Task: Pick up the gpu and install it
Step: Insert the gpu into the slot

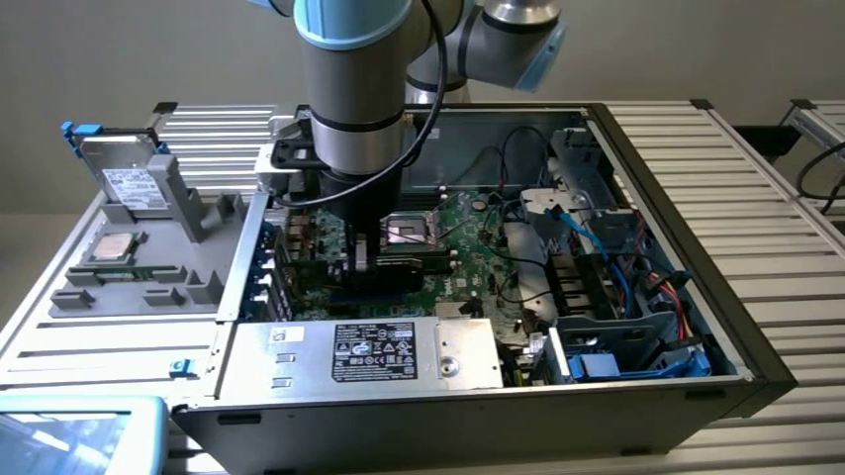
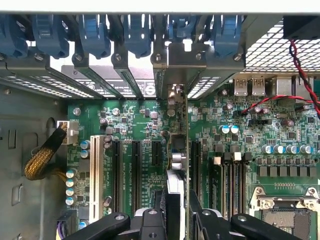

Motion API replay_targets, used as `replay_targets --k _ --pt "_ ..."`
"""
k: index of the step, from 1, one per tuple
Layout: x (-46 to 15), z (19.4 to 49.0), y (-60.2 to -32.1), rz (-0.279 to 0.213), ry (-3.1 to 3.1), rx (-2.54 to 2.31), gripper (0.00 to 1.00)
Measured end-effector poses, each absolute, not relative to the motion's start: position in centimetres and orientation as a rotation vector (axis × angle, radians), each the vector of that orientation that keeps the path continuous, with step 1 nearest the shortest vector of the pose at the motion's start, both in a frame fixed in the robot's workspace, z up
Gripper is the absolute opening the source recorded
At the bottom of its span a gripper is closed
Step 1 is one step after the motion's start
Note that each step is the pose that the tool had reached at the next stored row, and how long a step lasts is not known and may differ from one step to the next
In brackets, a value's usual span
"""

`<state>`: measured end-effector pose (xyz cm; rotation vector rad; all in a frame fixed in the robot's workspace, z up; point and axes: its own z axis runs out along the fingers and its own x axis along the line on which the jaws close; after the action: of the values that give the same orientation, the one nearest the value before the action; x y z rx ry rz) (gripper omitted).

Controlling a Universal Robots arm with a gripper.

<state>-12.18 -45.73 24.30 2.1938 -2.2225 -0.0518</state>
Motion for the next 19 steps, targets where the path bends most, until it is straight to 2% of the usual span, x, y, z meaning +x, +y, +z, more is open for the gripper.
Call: replay_targets --k 19 --pt "-12.21 24.24 -45.83 -0.052 -2.221 2.195 0.28"
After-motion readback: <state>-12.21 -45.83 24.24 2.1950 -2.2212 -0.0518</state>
